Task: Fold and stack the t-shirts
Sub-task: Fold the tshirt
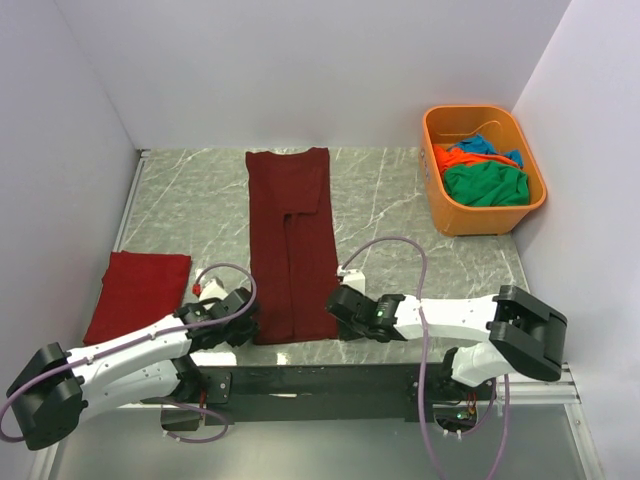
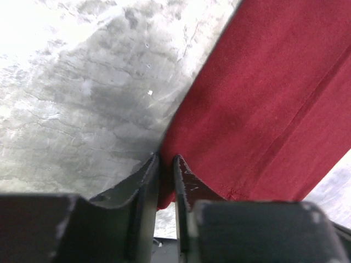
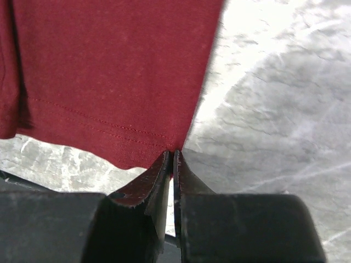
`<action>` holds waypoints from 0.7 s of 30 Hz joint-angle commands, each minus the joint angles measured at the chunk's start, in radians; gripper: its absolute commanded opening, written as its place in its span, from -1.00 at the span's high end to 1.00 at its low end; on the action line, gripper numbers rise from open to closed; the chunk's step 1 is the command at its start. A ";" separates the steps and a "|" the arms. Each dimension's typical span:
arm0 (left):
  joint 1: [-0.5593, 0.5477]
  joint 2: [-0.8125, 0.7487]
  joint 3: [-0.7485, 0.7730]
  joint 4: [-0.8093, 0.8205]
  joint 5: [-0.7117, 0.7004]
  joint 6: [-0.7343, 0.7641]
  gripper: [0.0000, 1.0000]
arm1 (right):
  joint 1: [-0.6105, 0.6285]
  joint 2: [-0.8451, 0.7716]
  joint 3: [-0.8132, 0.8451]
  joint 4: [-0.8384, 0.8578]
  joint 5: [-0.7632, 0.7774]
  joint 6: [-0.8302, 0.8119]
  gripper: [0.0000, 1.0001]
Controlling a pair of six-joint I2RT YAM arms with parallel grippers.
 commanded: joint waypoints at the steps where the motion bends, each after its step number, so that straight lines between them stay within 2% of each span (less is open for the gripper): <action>1: -0.006 -0.003 -0.028 -0.003 0.053 0.016 0.60 | 0.010 -0.046 -0.029 -0.027 0.042 0.041 0.78; 8: -0.006 -0.001 -0.037 -0.016 0.093 0.037 0.99 | 0.009 -0.121 -0.073 -0.045 0.050 0.068 0.79; 16: -0.014 -0.064 -0.022 -0.032 0.116 0.082 0.99 | 0.009 -0.238 -0.091 -0.050 0.019 0.057 0.88; 21: 0.007 -0.049 0.081 0.037 0.053 0.157 0.99 | -0.032 -0.212 0.046 -0.070 0.038 -0.027 0.88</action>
